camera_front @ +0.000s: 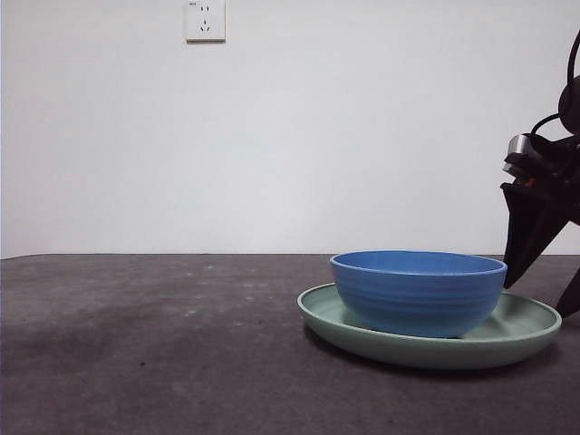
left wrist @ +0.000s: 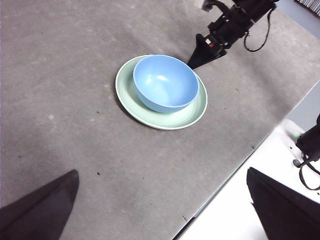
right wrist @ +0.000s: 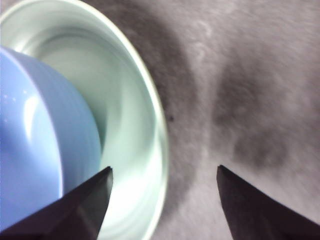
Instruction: Pick up the blue bowl, put it on the green plate, put it on desk
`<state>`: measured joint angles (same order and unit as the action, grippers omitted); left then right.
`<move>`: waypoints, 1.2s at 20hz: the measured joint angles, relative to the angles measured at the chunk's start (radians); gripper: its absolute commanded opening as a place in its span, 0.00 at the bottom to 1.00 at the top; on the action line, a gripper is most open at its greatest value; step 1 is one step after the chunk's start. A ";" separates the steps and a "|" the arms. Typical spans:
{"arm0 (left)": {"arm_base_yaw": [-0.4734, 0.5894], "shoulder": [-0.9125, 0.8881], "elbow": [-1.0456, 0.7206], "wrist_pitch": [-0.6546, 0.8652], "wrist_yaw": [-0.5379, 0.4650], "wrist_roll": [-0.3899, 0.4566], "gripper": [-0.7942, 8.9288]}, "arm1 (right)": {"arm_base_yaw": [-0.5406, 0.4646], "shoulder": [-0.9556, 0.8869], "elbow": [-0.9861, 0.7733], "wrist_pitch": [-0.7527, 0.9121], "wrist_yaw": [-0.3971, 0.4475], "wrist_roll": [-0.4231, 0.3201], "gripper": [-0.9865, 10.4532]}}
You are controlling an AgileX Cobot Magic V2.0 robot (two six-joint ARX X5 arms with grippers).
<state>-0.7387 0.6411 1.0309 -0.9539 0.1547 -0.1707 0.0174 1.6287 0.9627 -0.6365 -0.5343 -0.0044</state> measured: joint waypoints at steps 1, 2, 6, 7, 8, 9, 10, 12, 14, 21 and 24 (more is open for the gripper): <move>0.000 0.000 0.000 0.000 0.000 0.000 0.72 | 0.003 0.011 0.000 0.011 -0.009 0.000 0.36; 0.000 0.000 0.000 0.000 0.000 0.000 0.72 | 0.004 0.019 0.000 0.019 -0.013 0.000 0.36; 0.000 0.000 0.000 0.000 0.000 0.000 0.72 | 0.006 0.061 0.001 0.029 -0.025 -0.003 0.26; 0.000 0.000 0.000 0.000 0.000 0.000 0.72 | 0.006 0.067 0.002 0.033 -0.034 -0.009 0.25; 0.000 0.000 0.000 0.000 0.000 0.000 0.72 | 0.006 0.073 0.003 0.036 -0.039 -0.015 0.22; 0.000 0.000 0.000 0.000 0.000 0.000 0.72 | 0.006 0.076 0.003 0.036 -0.039 -0.018 0.18; 0.000 0.000 0.000 -0.001 0.000 0.000 0.72 | 0.006 0.077 0.003 0.036 -0.040 -0.022 0.15; 0.000 0.000 0.000 -0.001 0.000 0.000 0.72 | 0.006 0.078 0.003 0.035 -0.039 -0.026 0.10; 0.000 0.000 0.000 -0.001 0.000 0.000 0.72 | 0.006 0.078 0.003 0.036 -0.040 -0.025 0.10; 0.000 0.000 0.000 -0.006 0.000 0.000 0.72 | 0.005 0.078 0.015 0.014 -0.092 -0.014 0.10; 0.000 0.000 0.000 -0.006 0.000 0.000 0.72 | 0.009 0.079 0.065 -0.012 -0.115 0.014 0.10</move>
<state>-0.7387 0.6411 1.0309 -0.9600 0.1547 -0.1707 0.0265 1.7073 1.0275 -0.6487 -0.6495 0.0093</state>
